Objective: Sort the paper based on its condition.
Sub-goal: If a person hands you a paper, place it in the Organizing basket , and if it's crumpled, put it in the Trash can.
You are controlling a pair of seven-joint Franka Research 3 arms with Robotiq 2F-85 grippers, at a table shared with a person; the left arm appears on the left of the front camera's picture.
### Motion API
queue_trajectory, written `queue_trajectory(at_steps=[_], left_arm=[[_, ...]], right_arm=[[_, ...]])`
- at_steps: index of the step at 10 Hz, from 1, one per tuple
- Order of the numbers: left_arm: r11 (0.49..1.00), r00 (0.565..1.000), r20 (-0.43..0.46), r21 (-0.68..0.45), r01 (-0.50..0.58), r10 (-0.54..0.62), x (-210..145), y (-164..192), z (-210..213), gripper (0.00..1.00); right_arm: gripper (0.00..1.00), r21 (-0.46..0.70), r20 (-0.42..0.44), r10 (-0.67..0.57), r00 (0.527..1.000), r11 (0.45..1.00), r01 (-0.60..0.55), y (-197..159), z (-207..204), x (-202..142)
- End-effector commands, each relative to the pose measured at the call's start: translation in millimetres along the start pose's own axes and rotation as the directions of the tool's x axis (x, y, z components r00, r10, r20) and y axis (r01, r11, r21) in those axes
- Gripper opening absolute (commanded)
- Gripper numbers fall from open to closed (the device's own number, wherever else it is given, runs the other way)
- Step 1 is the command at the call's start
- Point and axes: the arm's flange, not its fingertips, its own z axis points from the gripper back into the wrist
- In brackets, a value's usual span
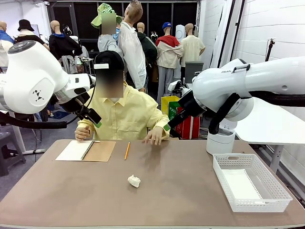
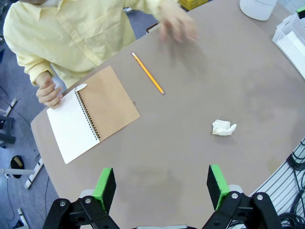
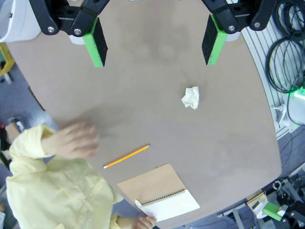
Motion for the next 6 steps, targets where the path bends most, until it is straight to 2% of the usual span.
queue_trajectory(at_steps=[1, 6], left_arm=[[1.0, 1.0, 0.001, -0.001, 0.0, 0.0, -0.3, 1.0, 0.5, 1.0], [1.0, 1.0, 0.001, -0.001, 0.0, 0.0, -0.3, 1.0, 0.5, 1.0]], right_arm=[[1.0, -0.004, -0.006, 0.002, 1.0, 1.0, -0.002, 0.2, 0.7, -0.8], [1.0, 0.009, -0.013, 0.009, 1.0, 1.0, -0.009, 3.2, -3.8, 3.4]])
